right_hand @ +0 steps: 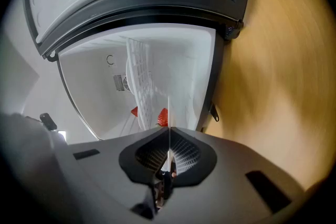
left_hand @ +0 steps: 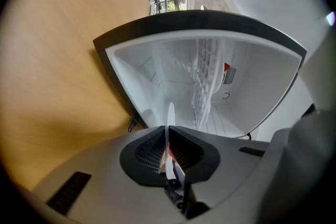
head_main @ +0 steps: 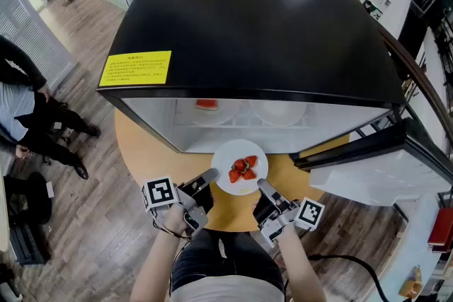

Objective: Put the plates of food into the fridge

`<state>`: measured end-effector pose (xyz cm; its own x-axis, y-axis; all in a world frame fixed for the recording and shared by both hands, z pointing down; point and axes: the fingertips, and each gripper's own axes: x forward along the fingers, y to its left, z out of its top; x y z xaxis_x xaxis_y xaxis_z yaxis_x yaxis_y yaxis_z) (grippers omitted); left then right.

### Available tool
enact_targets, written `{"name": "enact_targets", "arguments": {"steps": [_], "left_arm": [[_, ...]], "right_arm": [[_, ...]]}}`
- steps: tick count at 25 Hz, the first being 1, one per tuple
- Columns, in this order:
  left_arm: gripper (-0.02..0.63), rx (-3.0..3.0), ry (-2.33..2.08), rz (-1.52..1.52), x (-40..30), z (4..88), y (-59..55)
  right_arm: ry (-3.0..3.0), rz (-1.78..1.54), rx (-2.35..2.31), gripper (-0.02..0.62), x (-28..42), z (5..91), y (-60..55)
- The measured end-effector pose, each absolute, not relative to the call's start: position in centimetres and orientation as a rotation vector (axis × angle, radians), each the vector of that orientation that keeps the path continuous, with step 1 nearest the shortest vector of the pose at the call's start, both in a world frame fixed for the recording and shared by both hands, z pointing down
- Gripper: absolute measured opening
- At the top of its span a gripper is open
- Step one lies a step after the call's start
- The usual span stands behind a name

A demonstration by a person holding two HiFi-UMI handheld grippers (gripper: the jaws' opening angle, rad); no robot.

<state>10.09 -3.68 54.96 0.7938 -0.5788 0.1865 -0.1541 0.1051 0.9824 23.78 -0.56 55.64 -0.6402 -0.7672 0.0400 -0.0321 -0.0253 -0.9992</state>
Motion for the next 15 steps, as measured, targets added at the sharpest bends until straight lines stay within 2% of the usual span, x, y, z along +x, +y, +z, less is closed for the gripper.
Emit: {"name": "enact_targets", "arguments": {"steps": [15], "left_arm": [[0.018,1.444,-0.762,-0.415,8.9,55.3,-6.4]], "right_arm": [[1.599,-1.632,-0.776,0.018,23.3,57.0,-1.7]]}}
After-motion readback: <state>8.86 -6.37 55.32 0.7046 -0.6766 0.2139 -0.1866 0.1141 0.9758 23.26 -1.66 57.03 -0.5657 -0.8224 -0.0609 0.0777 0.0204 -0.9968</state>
